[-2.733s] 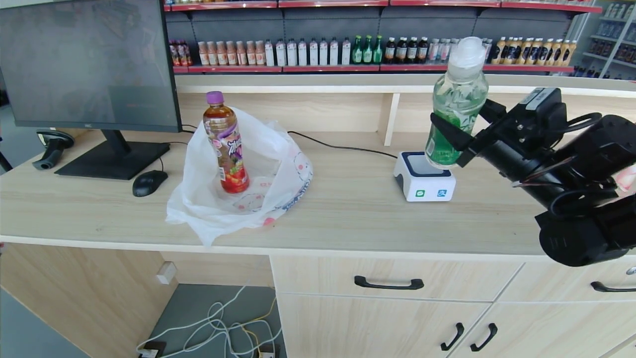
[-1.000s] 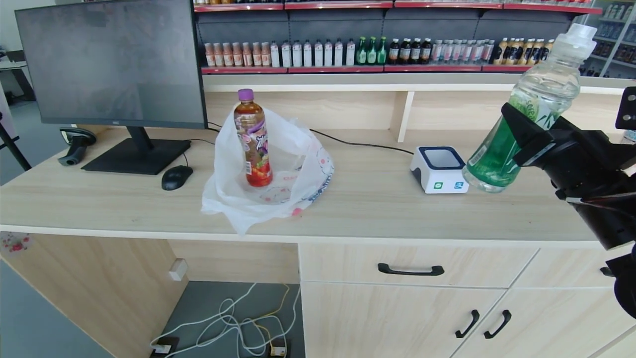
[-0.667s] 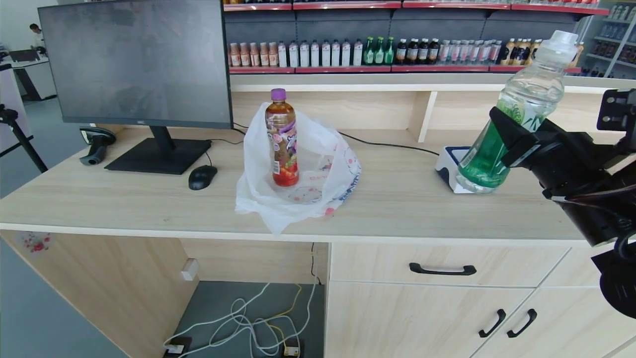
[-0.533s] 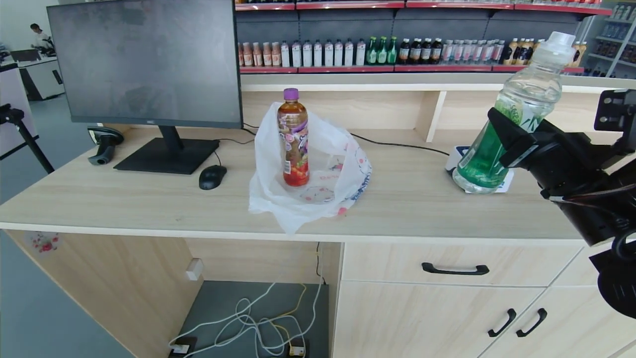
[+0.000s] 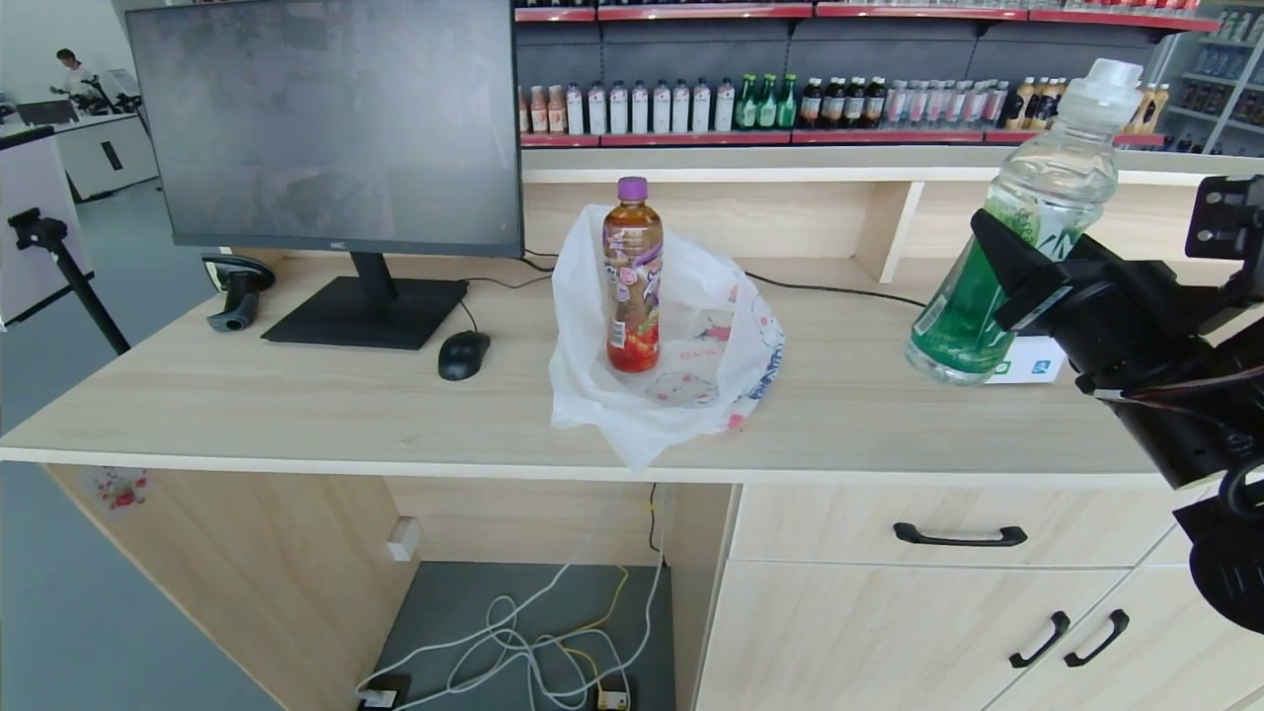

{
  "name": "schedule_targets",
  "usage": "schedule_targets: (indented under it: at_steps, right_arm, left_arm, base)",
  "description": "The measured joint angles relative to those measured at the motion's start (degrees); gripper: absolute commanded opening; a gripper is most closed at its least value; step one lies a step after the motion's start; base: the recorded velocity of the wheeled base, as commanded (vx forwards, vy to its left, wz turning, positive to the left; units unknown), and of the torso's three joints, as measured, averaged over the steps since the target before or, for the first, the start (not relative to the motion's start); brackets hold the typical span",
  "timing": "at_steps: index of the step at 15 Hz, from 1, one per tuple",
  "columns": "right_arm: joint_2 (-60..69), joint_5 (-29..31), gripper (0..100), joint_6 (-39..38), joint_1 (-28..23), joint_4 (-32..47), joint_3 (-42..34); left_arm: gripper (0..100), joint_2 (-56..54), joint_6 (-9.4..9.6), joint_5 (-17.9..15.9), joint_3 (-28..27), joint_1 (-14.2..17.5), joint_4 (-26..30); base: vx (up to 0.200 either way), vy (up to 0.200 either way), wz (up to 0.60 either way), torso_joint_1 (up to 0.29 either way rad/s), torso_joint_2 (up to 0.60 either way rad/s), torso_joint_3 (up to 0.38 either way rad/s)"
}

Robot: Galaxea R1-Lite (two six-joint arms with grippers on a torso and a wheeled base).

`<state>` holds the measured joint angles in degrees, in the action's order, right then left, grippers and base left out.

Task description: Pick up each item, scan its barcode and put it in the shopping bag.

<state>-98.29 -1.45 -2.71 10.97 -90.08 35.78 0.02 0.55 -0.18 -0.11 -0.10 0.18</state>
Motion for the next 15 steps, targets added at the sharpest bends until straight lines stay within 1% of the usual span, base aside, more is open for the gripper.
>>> schedule_targets:
  at_steps: [1,8,15]
  right_arm:
    - [-0.05,-0.18,0,-0.05,0.05,0.33,0.00]
    - [-0.27,-0.13,0,-0.02,0.07,0.20,0.62]
    - [-2.78,-0.16,0,0.06,0.13,-0.05,3.88]
  left_arm:
    - [100,-0.02,0.02,0.00,0.00,0.00,0.00]
    - [100,0.00,-0.01,0.02,0.09,0.00,0.00]
    - [100,-0.02,0.05,0.00,0.11,0.00,-0.18]
  base:
    - [0.000,0.000,0.00,0.000,0.00,0.000]
    - [0.000,0.000,0.60,0.004,0.00,0.000]
    - [0.000,0.000,0.00,0.000,0.00,0.000]
